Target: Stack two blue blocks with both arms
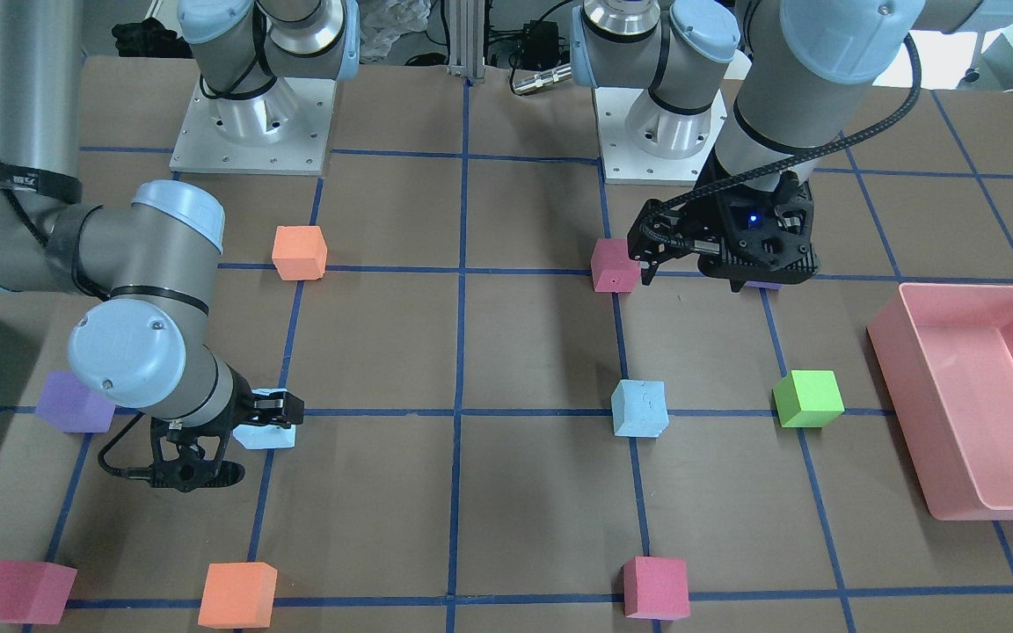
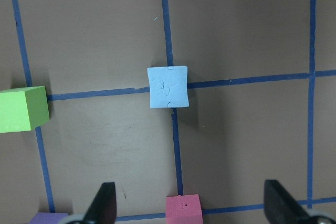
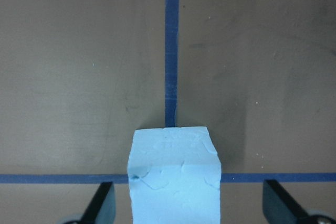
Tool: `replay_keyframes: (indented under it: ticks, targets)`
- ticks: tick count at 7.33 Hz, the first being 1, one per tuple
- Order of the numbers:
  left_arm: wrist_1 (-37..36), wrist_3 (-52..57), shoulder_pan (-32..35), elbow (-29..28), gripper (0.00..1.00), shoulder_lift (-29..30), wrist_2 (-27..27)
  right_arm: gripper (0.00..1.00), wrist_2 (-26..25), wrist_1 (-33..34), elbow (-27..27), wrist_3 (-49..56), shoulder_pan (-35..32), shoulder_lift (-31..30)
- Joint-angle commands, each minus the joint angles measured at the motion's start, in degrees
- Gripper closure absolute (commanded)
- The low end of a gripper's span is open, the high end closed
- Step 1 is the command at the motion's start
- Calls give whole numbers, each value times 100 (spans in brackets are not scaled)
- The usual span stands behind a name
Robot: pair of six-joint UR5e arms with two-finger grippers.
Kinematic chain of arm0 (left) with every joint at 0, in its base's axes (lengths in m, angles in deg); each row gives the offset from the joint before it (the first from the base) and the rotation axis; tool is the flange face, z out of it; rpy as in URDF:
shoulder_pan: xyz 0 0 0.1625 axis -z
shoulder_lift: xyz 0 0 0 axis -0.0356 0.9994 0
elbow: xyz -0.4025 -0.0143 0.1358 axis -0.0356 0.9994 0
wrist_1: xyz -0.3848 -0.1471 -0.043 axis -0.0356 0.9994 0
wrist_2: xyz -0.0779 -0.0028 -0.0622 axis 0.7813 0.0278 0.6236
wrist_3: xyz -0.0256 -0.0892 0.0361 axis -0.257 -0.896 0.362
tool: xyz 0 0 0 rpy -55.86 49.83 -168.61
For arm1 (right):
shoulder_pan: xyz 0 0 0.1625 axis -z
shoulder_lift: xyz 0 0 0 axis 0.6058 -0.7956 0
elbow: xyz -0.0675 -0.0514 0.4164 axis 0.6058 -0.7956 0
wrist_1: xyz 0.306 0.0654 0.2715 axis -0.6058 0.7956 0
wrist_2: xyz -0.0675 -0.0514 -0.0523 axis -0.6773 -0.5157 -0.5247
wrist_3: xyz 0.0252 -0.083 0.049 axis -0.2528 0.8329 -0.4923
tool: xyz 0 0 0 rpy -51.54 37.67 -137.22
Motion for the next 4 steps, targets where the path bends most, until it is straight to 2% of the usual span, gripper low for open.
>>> replay_keyframes:
  ticks: [1, 2, 4]
  targets:
    - [-41, 12, 0, 175, 0, 55, 1, 0, 22, 25, 263, -47, 0, 30]
    - [-181, 3, -9, 141, 0, 63, -8, 5, 22, 208, 316, -47, 0, 38]
    - [-208, 3, -9, 167, 0, 88, -104, 66, 22, 333, 343, -38, 0, 38]
